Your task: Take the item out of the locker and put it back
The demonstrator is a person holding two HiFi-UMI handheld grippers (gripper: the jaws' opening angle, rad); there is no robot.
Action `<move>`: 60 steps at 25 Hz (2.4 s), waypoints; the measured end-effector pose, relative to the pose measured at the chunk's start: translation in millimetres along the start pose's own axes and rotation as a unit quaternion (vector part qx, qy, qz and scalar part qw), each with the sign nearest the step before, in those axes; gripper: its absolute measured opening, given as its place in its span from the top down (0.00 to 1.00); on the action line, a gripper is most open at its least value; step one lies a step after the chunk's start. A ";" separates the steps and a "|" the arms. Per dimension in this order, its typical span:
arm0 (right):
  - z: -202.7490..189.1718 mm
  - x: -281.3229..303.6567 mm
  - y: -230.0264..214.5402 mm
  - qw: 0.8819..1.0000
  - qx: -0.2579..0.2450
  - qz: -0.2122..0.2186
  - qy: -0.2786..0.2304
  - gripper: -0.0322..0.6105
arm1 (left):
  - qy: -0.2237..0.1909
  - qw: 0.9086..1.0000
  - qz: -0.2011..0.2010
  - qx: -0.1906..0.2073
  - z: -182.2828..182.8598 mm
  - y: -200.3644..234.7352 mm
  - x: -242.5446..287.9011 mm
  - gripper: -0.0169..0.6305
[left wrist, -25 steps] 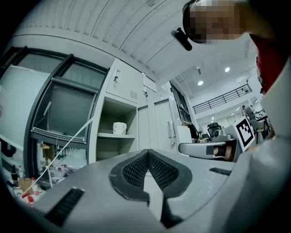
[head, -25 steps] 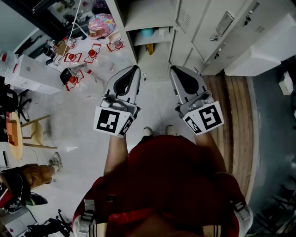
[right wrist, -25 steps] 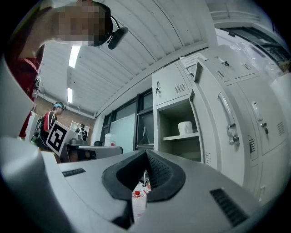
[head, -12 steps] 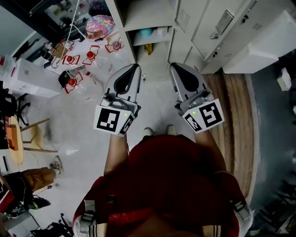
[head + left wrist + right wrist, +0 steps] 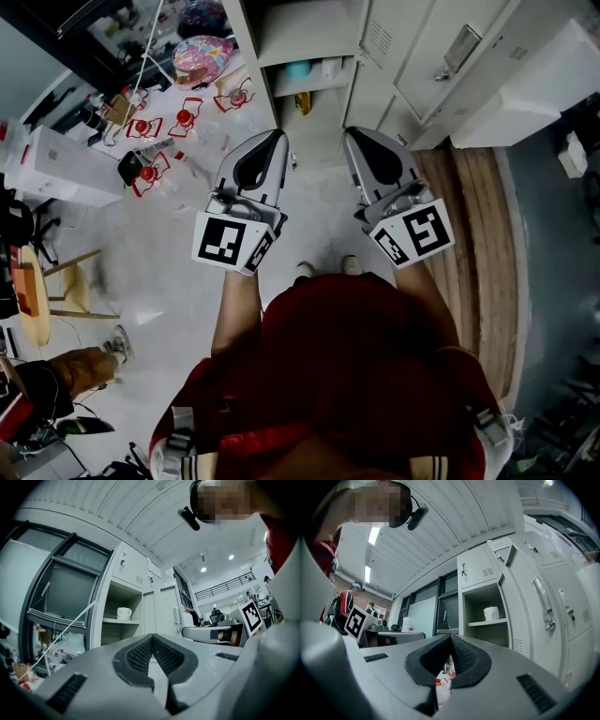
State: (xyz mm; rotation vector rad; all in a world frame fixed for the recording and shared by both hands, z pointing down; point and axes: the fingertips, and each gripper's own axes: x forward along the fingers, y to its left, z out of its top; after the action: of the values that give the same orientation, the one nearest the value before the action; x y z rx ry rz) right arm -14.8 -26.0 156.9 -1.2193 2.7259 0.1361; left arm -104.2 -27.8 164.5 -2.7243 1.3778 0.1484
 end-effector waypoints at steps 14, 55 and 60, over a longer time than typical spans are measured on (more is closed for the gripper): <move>14.3 22.6 21.5 0.999 -0.031 -0.042 0.004 0.95 | -0.014 1.000 -0.010 -0.012 24.4 33.2 3.0 0.86; 8.6 49.7 -124.6 0.992 -0.031 -0.115 0.033 0.95 | 0.009 0.991 0.131 0.020 72.3 79.6 247.1 0.63; 14.2 56.1 -128.8 0.994 -0.027 -0.107 0.013 0.95 | 0.012 0.988 0.154 0.025 76.0 95.0 277.1 0.63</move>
State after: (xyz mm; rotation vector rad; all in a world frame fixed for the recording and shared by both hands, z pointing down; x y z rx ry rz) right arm 45.9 -150.7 130.4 -1.5286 2.6061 0.1704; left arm -21.0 -296.0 51.5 -2.4642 1.7752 0.0972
